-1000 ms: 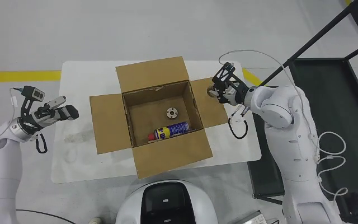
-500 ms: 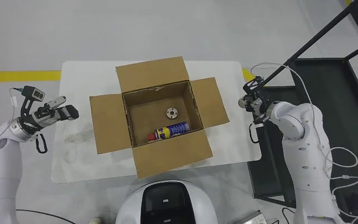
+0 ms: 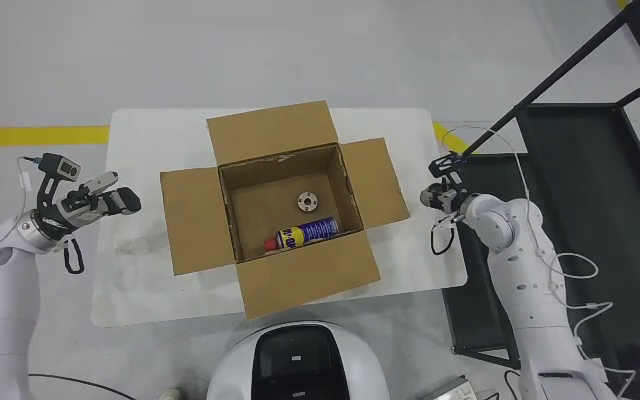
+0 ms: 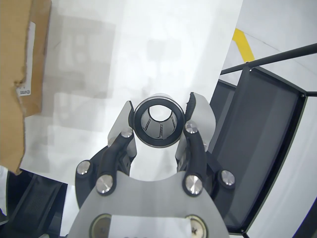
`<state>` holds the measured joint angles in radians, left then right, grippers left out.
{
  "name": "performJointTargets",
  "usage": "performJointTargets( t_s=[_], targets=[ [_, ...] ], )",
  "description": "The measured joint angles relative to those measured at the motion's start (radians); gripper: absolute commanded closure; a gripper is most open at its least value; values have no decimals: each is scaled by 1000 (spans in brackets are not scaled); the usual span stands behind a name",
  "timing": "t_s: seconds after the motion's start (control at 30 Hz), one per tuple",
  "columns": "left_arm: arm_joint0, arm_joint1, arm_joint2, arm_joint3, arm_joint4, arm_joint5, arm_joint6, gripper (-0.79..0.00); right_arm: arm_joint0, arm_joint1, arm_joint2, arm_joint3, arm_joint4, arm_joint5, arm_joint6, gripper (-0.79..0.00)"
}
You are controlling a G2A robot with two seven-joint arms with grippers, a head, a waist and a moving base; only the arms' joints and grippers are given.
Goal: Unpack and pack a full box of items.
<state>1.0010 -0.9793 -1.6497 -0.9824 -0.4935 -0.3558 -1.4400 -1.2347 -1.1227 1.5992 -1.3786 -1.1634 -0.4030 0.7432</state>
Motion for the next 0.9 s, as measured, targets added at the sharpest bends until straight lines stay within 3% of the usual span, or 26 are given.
performJointTargets(
  t_s=[0.53,0.6,0.63,0.67,0.7,0.9],
  targets=[
    [0,0,0,0,0,0,0,-785,95,-10,-87,199,19,50,-100,0],
    [0,0,0,0,0,0,0,-785,100,-11,-94,216,19,59,-109,-197],
    [0,0,0,0,0,0,0,-785,101,-11,-95,223,20,63,-113,-360],
    [0,0,0,0,0,0,0,-785,103,-11,-97,230,21,68,-116,-742],
    [0,0,0,0,0,0,0,-785,104,-11,-98,234,23,71,-118,-785],
    [0,0,0,0,0,0,0,-785,104,-9,-98,249,33,79,-125,-785]
  ],
)
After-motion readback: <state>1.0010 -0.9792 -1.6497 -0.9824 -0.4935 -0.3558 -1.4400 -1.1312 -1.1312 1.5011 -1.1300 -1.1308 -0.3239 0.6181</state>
